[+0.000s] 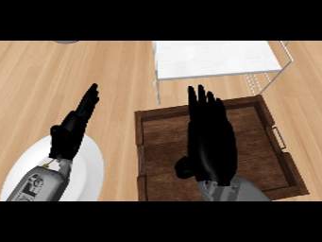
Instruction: Pick the bell pepper from the tray and place it in the tiered shelf
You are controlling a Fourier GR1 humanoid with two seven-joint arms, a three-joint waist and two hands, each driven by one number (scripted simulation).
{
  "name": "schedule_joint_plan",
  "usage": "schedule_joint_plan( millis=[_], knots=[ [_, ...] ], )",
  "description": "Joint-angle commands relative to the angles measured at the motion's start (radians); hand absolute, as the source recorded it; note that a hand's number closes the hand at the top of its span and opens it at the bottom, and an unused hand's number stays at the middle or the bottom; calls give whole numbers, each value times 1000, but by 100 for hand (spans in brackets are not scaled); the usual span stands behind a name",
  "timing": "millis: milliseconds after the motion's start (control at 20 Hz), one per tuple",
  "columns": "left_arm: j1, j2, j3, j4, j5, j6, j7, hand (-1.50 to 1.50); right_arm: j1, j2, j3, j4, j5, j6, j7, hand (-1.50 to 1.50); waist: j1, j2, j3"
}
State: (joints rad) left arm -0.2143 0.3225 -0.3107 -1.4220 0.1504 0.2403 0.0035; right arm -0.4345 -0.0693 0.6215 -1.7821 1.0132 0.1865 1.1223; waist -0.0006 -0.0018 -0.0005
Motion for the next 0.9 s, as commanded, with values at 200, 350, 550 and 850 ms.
schedule_joint_plan(
  millis=[200,350,550,850],
  knots=[
    [-40,-47,18,28,-43,6,17,0,35,68,-8,-1,71,74,137,-150,-4,0,0],
    [-18,-35,46,59,-39,-23,-16,0,36,68,14,26,71,56,148,-150,1,1,0],
    [-52,-38,70,64,-34,-55,-6,0,44,68,-20,83,92,53,94,-150,-2,1,0],
    [70,-22,62,-43,-60,-77,-20,0,57,69,-62,113,115,59,51,-150,5,0,0]
  ],
)
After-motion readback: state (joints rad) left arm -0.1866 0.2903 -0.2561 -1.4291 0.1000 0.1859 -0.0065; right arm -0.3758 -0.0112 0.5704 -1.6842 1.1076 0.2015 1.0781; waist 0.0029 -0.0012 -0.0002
